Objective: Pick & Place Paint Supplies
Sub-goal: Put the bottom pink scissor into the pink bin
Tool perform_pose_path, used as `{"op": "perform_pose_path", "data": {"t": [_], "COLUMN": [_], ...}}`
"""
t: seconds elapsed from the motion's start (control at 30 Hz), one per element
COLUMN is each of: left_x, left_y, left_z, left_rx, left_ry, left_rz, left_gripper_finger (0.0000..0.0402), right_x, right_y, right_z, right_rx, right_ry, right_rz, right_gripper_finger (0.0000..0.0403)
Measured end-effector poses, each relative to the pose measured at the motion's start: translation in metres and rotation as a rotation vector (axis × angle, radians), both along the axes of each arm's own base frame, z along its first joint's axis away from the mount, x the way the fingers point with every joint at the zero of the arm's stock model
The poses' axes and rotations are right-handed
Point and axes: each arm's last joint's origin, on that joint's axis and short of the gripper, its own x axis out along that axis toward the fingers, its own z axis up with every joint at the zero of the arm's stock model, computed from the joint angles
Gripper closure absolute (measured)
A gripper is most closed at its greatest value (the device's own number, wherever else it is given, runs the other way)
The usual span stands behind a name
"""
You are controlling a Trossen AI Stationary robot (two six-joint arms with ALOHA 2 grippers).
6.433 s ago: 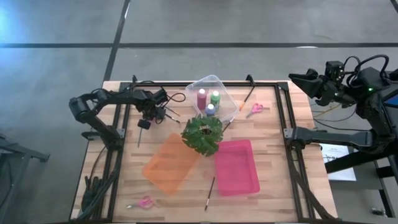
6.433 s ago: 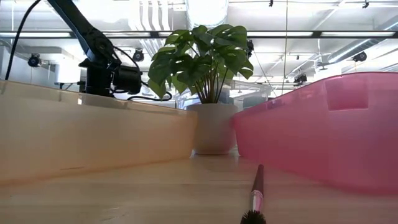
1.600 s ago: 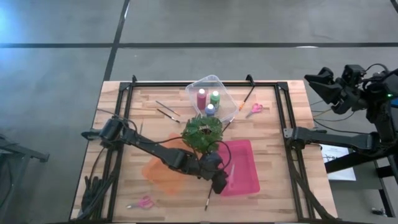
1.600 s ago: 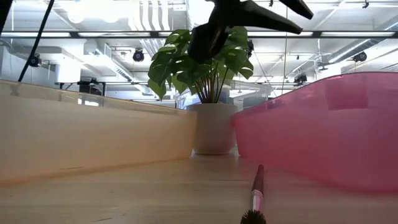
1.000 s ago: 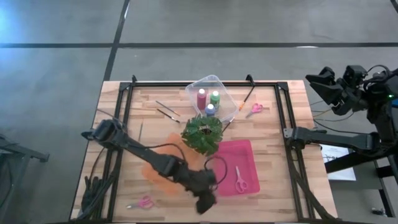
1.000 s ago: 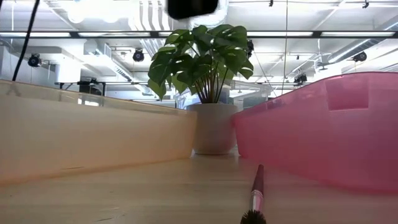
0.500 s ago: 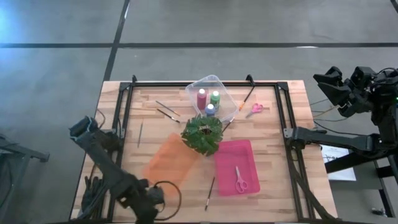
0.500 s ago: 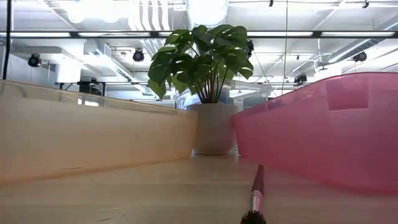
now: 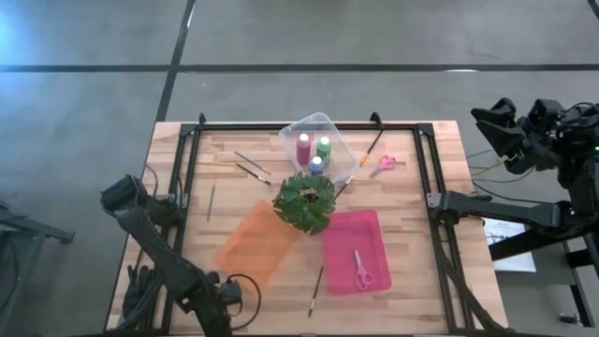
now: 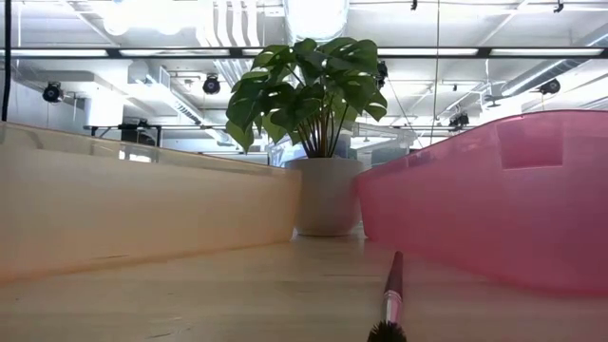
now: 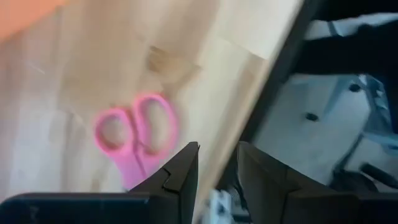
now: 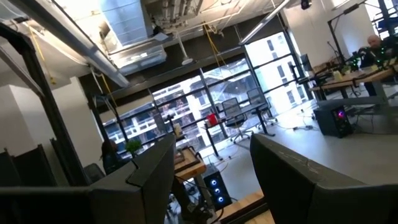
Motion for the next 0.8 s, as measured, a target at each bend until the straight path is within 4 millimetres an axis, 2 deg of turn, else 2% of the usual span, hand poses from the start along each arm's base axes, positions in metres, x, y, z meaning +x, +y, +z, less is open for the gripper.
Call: {"op": "perform_pose_path", "data": {"t": [0.23,0.6,0.8], "left_x": [-0.013,-0.036,-0.038], "left_y": [0.007,-0.007,-0.006], "left_z": [-0.028,-0.032,-0.035], "left_rx": [0.028,0.045,0.064], "left_ry": [-0.018,-0.061,-0.084], "left_rz": [-0.014,-0.080,-0.169], "left_gripper_finger": [0.0280,0.0280,0.0280], "right_x": [0.008,0.016,0.021], "right_y": [-0.004,-0.007,-0.009], "right_z": [0.000,-0.004,-0.010], "right_rx": [0.033,0.052,0.063], "right_ry": [0.014,0.043,0.063], "right_rz": [-0.018,-0.017,-0.016], "right_gripper_finger": [0.0200,0.0200,0.0200]}}
